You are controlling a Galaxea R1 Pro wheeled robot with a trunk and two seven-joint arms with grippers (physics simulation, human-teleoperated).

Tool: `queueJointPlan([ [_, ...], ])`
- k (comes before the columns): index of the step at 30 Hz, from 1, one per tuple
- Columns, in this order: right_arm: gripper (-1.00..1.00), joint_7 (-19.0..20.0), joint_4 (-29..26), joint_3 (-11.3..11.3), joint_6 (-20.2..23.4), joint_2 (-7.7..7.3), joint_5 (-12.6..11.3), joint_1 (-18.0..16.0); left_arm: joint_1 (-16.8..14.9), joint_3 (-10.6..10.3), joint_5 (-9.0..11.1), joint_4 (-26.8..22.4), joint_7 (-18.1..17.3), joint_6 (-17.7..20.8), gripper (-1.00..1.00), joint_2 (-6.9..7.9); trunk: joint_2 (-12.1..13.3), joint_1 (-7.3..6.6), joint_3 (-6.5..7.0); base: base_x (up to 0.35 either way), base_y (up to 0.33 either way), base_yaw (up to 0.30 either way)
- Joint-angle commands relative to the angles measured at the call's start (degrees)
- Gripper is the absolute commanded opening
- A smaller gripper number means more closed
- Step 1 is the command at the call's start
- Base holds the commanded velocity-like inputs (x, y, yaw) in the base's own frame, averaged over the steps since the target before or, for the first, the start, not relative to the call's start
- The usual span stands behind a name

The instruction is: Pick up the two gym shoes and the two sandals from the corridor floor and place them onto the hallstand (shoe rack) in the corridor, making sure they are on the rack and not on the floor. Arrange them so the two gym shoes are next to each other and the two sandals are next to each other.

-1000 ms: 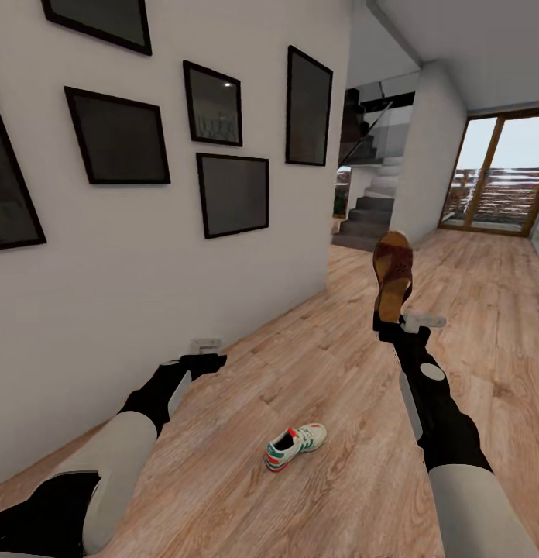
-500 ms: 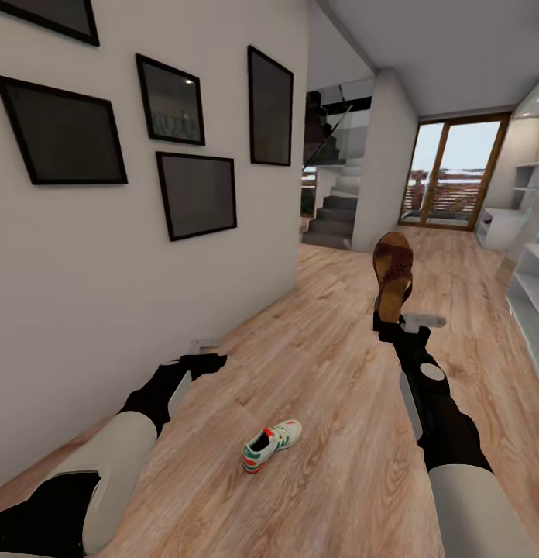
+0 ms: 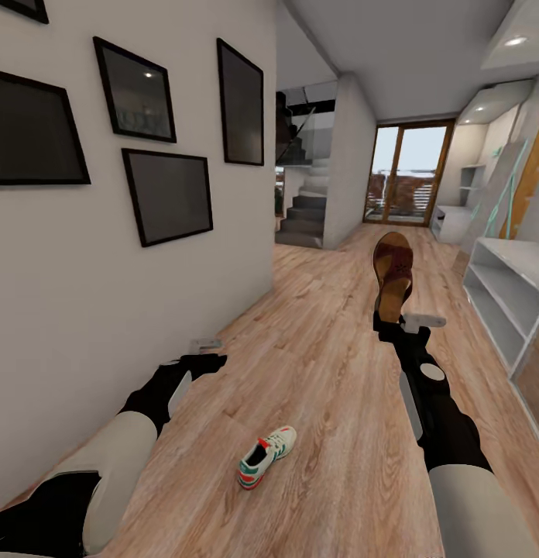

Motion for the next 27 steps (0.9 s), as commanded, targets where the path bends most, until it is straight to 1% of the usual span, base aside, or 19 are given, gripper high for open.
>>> queueJointPlan([
  [1, -1.00, -0.11, -0.09, 0.03, 0.39, 0.01, 0.33, -0.04, 0.00, 0.47, -0.19, -0.13, -0.41, 0.38, 1.00, -0.08, -0.02, 0.00, -0.06, 0.128, 0.289, -0.274],
  [7, -1.00, -0.11, -0.10, 0.03, 0.39, 0.02, 0.33, -0.04, 0.00, 0.47, -0.19, -0.13, -0.41, 0.38, 1.00, -0.05, -0.02, 0.00, -0.06, 0.104, 0.289, -0.274],
  [12, -1.00, -0.11, -0.09, 0.03, 0.39, 0.02, 0.33, -0.04, 0.00, 0.47, -0.19, -0.13, -0.41, 0.38, 1.00, -0.04, -0.02, 0.00, -0.06, 0.028, 0.234, -0.274],
  [25, -1.00, -0.11, -0.09, -0.05, 0.39, -0.11, 0.29, -0.04, 0.00, 0.46, -0.31, -0.29, -0.26, 0.38, 1.00, -0.03, -0.02, 0.00, -0.06, 0.002, 0.026, -0.274],
  [26, -1.00, -0.11, -0.12, -0.05, 0.44, -0.13, 0.27, -0.04, 0.00, 0.47, -0.34, -0.37, -0.20, 0.23, 1.00, -0.03, -0.02, 0.00, -0.06, 0.000, 0.000, -0.265],
  [27, -1.00, -0.11, -0.15, -0.06, 0.46, -0.14, 0.27, -0.04, 0.00, 0.47, -0.35, -0.39, -0.16, -0.76, 1.00, -0.03, -0.02, 0.00, -0.06, 0.000, 0.000, -0.165],
])
